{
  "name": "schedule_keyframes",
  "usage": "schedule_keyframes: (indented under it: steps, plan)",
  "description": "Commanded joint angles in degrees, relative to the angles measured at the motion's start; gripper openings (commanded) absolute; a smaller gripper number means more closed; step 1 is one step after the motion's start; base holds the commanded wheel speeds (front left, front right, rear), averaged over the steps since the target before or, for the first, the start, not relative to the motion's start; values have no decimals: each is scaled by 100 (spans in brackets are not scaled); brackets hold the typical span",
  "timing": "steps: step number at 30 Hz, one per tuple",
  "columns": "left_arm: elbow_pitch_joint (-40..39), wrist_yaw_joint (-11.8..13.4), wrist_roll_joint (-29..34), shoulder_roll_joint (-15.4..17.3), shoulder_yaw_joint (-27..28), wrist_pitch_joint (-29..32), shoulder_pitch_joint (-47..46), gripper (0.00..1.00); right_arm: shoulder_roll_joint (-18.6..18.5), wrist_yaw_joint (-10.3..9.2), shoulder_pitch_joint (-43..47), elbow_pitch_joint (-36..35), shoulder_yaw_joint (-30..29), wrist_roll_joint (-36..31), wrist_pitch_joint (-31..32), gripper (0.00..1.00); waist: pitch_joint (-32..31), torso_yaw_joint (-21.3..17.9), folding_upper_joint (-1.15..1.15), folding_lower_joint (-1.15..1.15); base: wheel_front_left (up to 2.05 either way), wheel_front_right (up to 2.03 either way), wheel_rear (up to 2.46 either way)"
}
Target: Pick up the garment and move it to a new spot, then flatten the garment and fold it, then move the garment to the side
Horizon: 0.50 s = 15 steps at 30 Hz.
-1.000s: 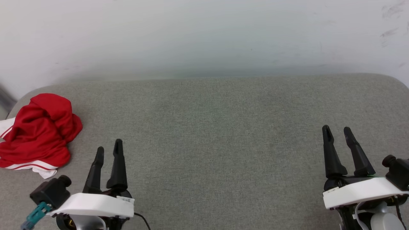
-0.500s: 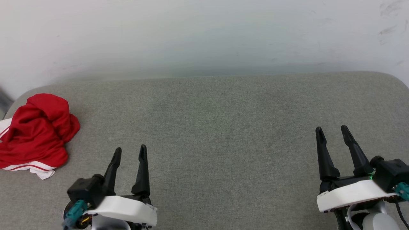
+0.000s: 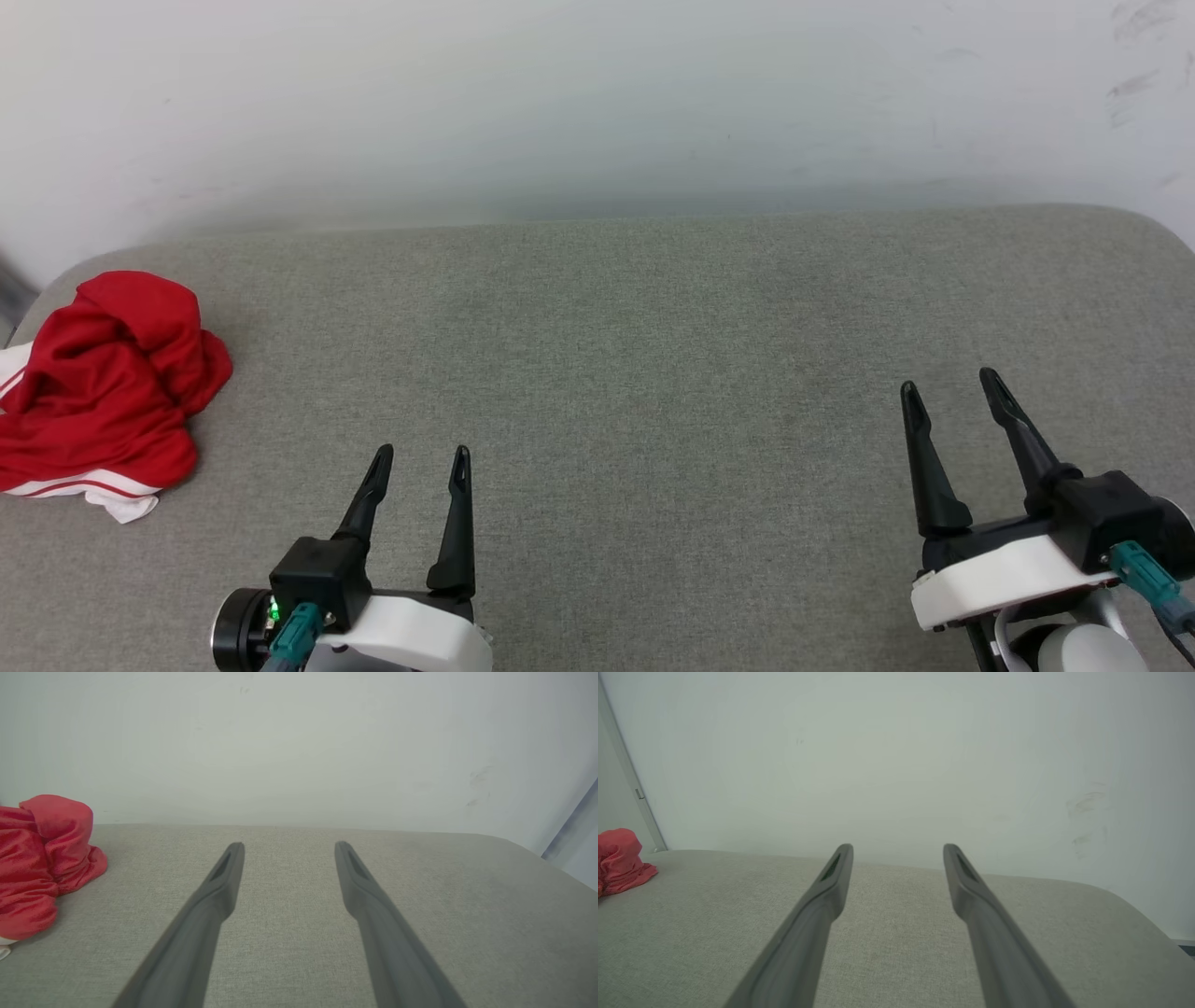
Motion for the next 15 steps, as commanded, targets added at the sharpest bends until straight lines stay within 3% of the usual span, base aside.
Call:
schedule_keyframes:
  steps: [1, 8, 15]
  plan:
    - [-38, 38, 119, 37, -35, -61, -95, 100, -8, 0, 35, -31, 15, -154, -48, 100, -1, 0, 0, 0, 0, 0, 0]
    - [-110, -43, 214, -65, 36, -151, 23, 100, -7, 0, 46, -10, 58, -276, -138, 100, 4, -11, 0, 0, 0, 0, 0]
    - [-177, -453, 346, -349, 451, -233, 198, 100, -7, -1, 54, 26, 11, -80, -224, 100, 13, -24, 0, 0, 0, 0, 0]
